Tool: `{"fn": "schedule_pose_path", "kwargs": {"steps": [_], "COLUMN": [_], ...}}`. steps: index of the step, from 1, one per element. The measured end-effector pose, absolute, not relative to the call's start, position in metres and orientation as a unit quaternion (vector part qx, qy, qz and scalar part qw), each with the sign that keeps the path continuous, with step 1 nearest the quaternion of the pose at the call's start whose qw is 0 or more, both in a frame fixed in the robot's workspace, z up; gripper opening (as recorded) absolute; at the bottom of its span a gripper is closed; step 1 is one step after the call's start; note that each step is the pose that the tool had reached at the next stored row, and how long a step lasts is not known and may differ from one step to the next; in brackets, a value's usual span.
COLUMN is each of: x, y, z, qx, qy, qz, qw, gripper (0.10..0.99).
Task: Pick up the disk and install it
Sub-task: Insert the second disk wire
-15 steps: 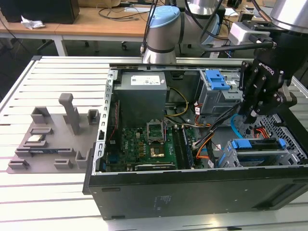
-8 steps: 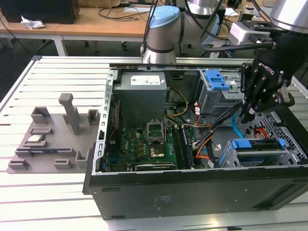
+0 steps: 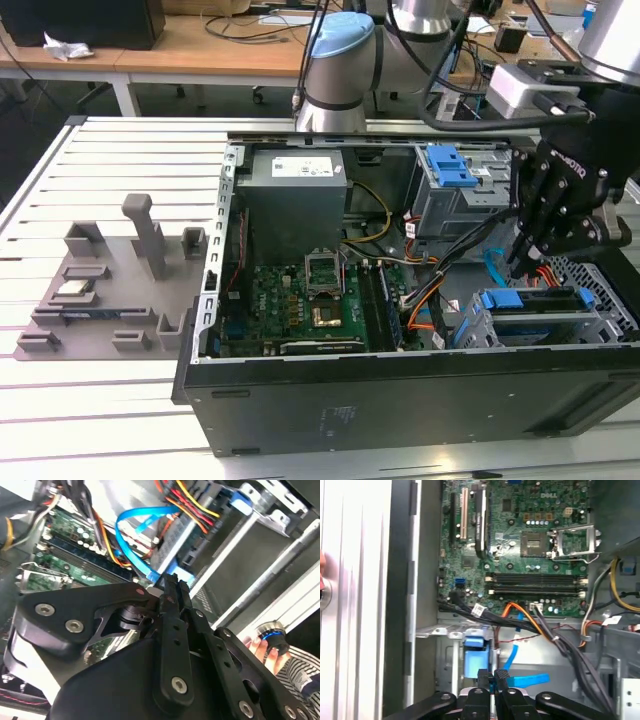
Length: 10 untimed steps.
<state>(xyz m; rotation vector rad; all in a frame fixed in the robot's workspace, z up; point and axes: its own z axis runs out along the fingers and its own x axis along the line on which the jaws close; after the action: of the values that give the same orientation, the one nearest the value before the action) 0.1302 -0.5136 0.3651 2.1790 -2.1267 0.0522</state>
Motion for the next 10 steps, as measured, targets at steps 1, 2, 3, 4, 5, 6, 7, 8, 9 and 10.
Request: {"fn": "schedule_pose_path", "kwargs": {"steps": [1, 2, 3, 4, 5, 6, 7, 8, 9, 10], "x": [0.132, 0.137, 0.14, 0.143, 0.145, 0.147, 0.15, 0.151, 0.151, 0.152], "y": [-0.515, -0.516, -0.516, -0.516, -0.516, -0.516, -0.516, -0.516, -0.517, -0.518], "z": [0.364, 0.363, 0.362, 0.361, 0.36, 0.358, 0.354, 0.353, 0.352, 0.352], "qx": [0.715, 0.715, 0.715, 0.715, 0.715, 0.715, 0.715, 0.715, 0.715, 0.715], "qy": [-0.698, -0.698, -0.698, -0.698, -0.698, -0.698, -0.698, -0.698, -0.698, -0.698], "qz": [0.017, 0.017, 0.017, 0.017, 0.017, 0.017, 0.017, 0.017, 0.017, 0.017], "qw": [0.048, 0.048, 0.048, 0.048, 0.048, 0.048, 0.048, 0.048, 0.048, 0.048], "gripper": [0.161, 0.161, 0.161, 0.161, 0.161, 0.161, 0.161, 0.161, 0.161, 0.161]}}
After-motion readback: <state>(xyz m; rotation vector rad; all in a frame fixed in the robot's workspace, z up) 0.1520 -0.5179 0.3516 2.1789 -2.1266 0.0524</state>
